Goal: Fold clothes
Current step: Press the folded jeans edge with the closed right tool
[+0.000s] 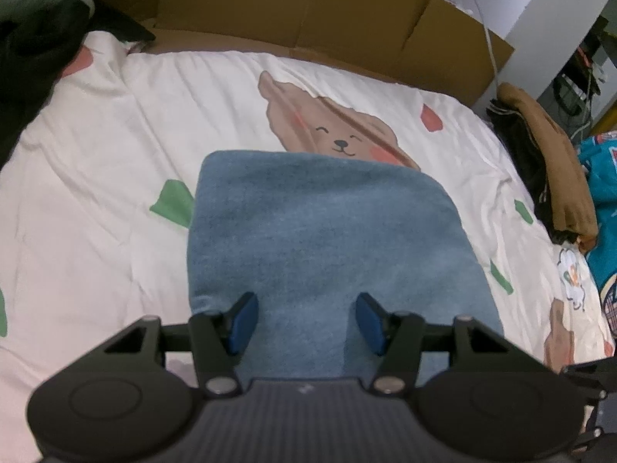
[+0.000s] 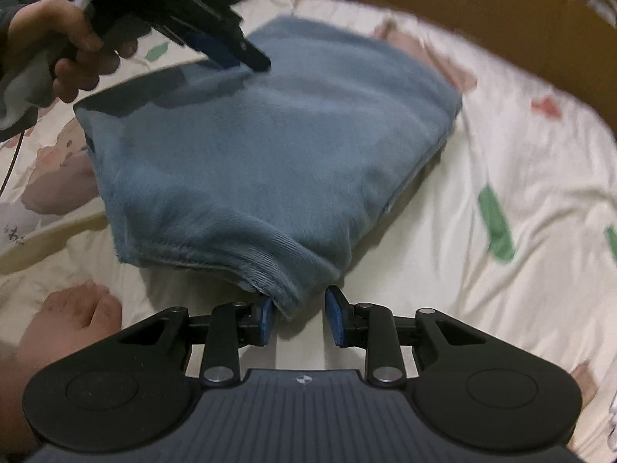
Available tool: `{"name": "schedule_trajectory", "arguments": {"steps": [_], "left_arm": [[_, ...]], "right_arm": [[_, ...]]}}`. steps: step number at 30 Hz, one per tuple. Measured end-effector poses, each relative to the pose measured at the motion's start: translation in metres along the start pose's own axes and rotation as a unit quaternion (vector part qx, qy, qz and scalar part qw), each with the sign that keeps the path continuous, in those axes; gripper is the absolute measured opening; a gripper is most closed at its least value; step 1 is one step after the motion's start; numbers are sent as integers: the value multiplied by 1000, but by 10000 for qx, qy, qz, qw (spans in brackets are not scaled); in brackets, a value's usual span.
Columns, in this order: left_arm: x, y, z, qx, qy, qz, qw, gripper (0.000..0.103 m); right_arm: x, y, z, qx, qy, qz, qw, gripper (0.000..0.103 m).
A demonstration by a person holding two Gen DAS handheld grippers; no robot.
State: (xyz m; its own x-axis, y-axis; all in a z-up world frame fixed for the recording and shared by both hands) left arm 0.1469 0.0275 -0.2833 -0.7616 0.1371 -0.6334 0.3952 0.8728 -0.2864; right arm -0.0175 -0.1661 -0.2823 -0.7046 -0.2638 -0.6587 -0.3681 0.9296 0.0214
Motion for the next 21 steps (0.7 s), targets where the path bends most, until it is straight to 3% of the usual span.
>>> {"name": "schedule_trajectory", "arguments": {"steps": [6,12,21], "left_arm": [[0,3,0,32,-11,-94,10000,60],[2,4,0,3,-107,-60,9999,61],[2,6,1,-22,-145,-95,9998,62]], "right_arm": [[-3,-4,-9,-6,-167,459,9988,15],[3,1,-23,-11,-140,898,9959,2],[2,4,-29,-181,-105,994,9948,1]]}}
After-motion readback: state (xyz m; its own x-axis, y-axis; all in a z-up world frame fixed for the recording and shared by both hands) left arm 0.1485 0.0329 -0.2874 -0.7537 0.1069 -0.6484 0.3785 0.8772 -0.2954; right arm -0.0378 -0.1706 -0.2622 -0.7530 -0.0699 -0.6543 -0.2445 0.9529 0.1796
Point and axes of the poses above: each gripper's, at about its wrist camera, not at the fingertips, and z roughly the way its jaws point, y to its left, x to its underside, the point moved 4 cm from there along z, roughly the way its jaws point, and after that the axes turned 11 degrees about -y, right-handed, at the moved point
